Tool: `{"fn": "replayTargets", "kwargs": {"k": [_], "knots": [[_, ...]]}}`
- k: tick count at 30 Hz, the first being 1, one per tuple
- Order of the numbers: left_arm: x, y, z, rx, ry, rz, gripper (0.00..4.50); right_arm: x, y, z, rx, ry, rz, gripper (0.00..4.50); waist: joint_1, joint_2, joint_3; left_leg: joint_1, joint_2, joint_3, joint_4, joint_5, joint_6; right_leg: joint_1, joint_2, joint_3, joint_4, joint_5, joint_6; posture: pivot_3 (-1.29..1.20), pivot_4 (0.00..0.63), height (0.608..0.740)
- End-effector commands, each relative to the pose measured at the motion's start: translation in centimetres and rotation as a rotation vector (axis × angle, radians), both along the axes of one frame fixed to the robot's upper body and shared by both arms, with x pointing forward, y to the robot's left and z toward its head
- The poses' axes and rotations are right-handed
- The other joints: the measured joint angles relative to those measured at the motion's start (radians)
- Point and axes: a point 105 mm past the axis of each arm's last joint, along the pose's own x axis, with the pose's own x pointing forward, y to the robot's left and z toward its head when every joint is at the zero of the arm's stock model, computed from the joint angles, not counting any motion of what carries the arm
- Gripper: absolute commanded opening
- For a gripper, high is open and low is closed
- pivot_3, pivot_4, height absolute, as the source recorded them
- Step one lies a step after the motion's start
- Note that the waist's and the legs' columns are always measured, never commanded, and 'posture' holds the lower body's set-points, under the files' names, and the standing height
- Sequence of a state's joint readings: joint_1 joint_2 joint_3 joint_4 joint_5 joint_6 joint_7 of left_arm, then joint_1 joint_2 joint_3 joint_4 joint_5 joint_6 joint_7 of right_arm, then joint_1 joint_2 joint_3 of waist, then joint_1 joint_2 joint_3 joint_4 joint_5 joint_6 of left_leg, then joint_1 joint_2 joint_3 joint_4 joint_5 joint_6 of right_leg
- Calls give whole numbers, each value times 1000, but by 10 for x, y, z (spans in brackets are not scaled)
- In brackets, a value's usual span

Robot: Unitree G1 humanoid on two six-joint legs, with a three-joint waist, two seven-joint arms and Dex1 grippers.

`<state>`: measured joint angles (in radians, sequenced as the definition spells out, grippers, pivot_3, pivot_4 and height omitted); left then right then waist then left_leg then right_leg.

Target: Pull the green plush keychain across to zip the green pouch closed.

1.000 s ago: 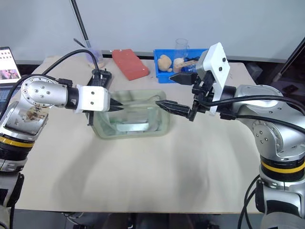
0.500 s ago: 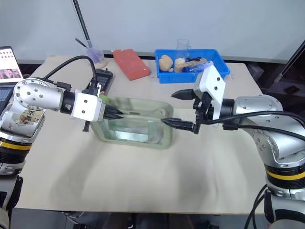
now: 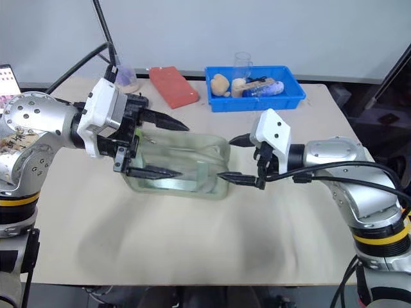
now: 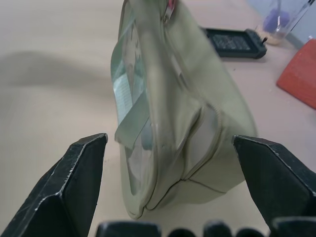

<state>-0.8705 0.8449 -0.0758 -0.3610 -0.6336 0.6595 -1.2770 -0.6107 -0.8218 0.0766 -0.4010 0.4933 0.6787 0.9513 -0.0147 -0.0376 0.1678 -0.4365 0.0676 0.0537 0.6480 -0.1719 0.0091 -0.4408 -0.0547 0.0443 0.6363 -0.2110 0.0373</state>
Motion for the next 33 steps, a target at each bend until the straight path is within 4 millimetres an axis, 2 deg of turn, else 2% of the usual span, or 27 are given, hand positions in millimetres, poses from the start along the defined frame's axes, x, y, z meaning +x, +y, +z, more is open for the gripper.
{"fn": "replayTargets", "kwargs": {"k": [1, 10, 11, 15, 19, 20, 23, 29, 33], "knots": [[-9, 3, 10, 4, -31, 3, 4500, 0, 3, 3, -1, -49, 9, 3266, 1, 0, 0, 0, 0, 0, 0, 0, 0, 0, 0, 0, 1, 0, 0, 0, 150, 740], [-5, 11, 9, 13, -22, 62, 4500, 4, 10, -3, 3, -46, 31, 177, 3, 0, 0, 0, 0, 0, 4, 0, 0, 0, 0, 0, 4, -1, -1, 0, 150, 740], [-2, 14, 11, 2, -22, 87, 4500, 4, 9, -3, 4, -46, 32, 28, 3, 0, 0, 0, 0, 0, 4, 0, 0, 0, 0, 0, 4, -1, -1, 0, 150, 740], [27, 40, 24, -113, -4, 286, 4500, 7, 8, -2, 0, -56, 25, 28, 3, 0, 0, 1, 0, 0, 4, 0, 0, 0, 0, 0, 5, -1, -1, 0, 150, 740], [54, 87, 27, -282, 68, 544, 4500, 8, 7, -5, -19, -61, 30, 28, -1, 0, 0, 2, 0, 0, 4, 0, 0, 0, 0, 0, 6, -2, 0, 0, 150, 740], [58, 102, 22, -311, 93, 609, 4500, 9, 6, -7, -25, -59, 31, 28, -2, 0, 0, 2, 0, 0, 4, 0, 0, 0, 0, 0, 6, -2, 0, 0, 150, 740], [60, 130, 5, -327, 119, 723, 4500, 9, 5, -9, -29, -55, 33, 28, -2, 0, 0, 2, 1, 1, 3, 0, 0, 0, 0, 0, 6, -2, -1, 0, 150, 740], [56, 149, -11, -368, 174, 818, 4500, 11, 4, -10, -26, -56, 37, 28, 6, -1, 0, 2, 0, 1, 3, 0, -1, 0, -1, -1, 6, -2, -5, 0, 150, 740], [56, 147, -15, -380, 196, 812, 4500, 11, 4, -9, -25, -57, 41, 28, 5, -1, 0, 3, 0, 2, 3, 0, -1, 0, -1, -1, 6, -3, -7, 0, 150, 740]]}}
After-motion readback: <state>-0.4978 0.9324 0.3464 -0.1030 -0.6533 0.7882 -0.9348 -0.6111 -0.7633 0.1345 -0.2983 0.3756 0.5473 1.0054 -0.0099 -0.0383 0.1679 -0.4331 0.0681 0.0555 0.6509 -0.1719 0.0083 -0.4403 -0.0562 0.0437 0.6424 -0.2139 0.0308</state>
